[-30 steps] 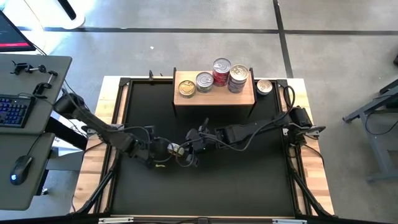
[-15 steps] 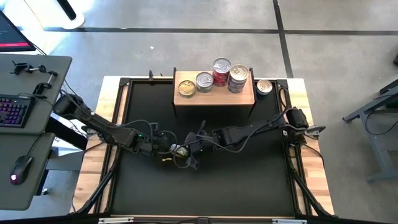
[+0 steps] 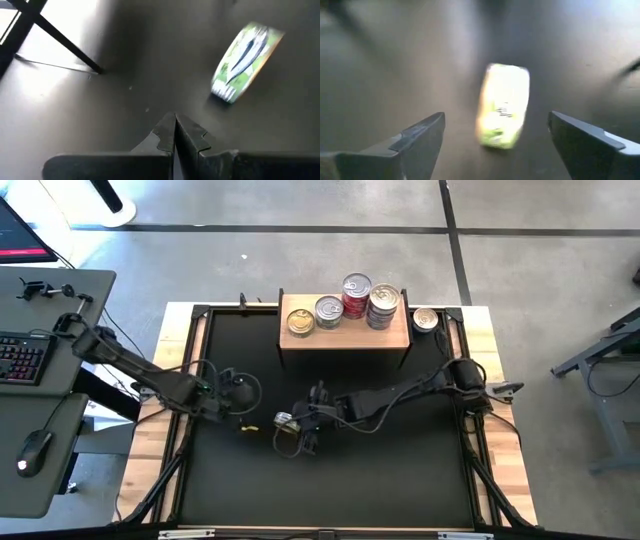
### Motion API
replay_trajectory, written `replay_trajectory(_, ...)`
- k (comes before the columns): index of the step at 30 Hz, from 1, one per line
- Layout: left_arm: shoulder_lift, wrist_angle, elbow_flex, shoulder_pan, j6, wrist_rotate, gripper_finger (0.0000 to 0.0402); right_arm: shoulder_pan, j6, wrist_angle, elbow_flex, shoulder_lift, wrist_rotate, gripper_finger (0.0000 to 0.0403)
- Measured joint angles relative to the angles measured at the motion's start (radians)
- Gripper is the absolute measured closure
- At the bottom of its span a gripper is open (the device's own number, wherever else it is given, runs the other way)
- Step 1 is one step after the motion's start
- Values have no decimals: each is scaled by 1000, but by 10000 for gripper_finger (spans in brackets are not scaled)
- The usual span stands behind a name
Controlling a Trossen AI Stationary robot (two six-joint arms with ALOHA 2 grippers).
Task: Stack canned seafood by type on shelf
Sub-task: Stack the green tuna can on top of the green tuna can on the shelf
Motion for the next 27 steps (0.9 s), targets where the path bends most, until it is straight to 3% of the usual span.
replay_trajectory(3, -39, 5, 0, -21, -48, 2, 401, -6, 13, 14, 0, 23, 57, 57)
replay_trajectory(19, -137, -3, 0, -73, -68, 0, 401, -28, 99, 128, 0, 117, -37, 60)
replay_trajectory(23, -137, -2, 0, -73, -66, -2, 401, -22, 127, 154, 0, 129, 13, 92)
replay_trajectory(27, -137, -2, 0, -72, -38, -9, 401, -21, 153, 150, 3, 129, 56, 160)
